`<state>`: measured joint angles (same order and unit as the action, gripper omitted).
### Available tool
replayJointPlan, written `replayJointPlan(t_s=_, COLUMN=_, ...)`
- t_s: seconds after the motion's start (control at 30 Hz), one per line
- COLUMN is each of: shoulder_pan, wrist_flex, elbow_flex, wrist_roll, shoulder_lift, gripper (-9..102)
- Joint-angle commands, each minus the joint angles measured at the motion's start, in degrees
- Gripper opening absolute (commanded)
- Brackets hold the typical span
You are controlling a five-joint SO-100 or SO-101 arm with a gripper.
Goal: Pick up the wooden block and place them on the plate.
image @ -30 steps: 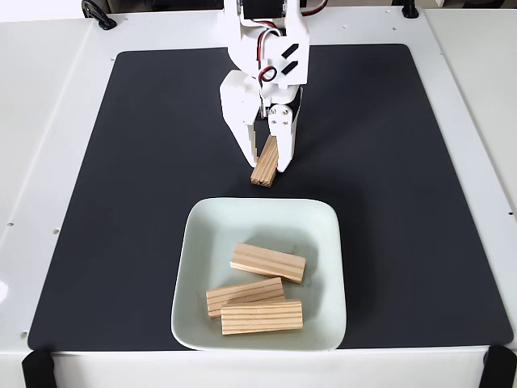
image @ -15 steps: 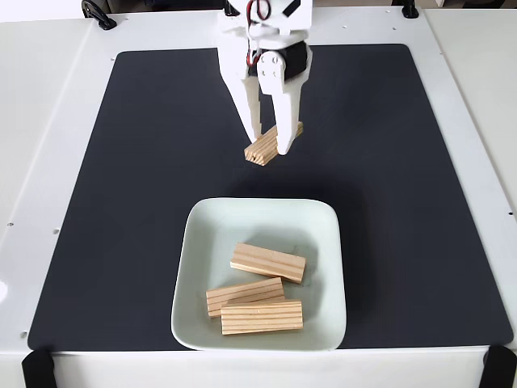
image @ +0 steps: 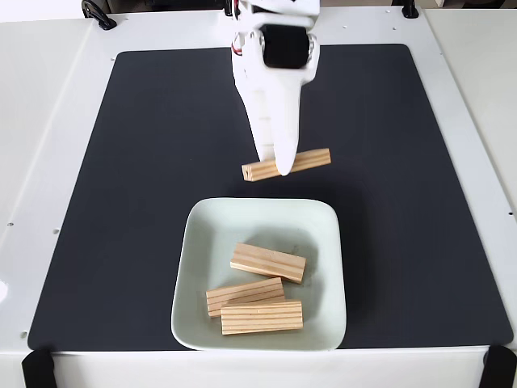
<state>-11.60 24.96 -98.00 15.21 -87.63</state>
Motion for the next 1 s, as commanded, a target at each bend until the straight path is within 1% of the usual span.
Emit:
replayJointPlan(t_s=0.0, shoulder_pan=1.67, wrist_flex=-2.55, elbow_flex=5.71, wrist_roll=-4.22, shoulder_lift=3.52, gripper=-1)
replayJointPlan(t_s=0.2, shoulder_pan=2.90, wrist_flex=-2.02, elbow_flex=16.61, wrist_roll=-11.34, shoulder_lift=13.10, gripper=-1)
replayJointPlan(t_s=0.4, shoulder_pan=3.25, wrist_flex=-2.02, elbow_flex=22.15, wrist_roll=-14.15, shoulder_lift=17.84, gripper=-1)
replayJointPlan(t_s=0.57, shoulder_pan=3.43, wrist_flex=-2.02, elbow_flex=23.29, wrist_roll=-14.50, shoulder_lift=18.98, gripper=0)
replayJointPlan(t_s=0.67, shoulder_pan=3.52, wrist_flex=-2.02, elbow_flex=22.59, wrist_roll=-14.50, shoulder_lift=18.54, gripper=6)
replayJointPlan(t_s=0.8, shoulder_pan=3.69, wrist_flex=-1.93, elbow_flex=22.32, wrist_roll=-14.59, shoulder_lift=18.37, gripper=22)
replayJointPlan(t_s=0.87, shoulder_pan=4.31, wrist_flex=-1.93, elbow_flex=22.24, wrist_roll=-14.59, shoulder_lift=18.28, gripper=28)
replayJointPlan(t_s=0.97, shoulder_pan=4.66, wrist_flex=-2.02, elbow_flex=21.01, wrist_roll=-14.59, shoulder_lift=17.31, gripper=29)
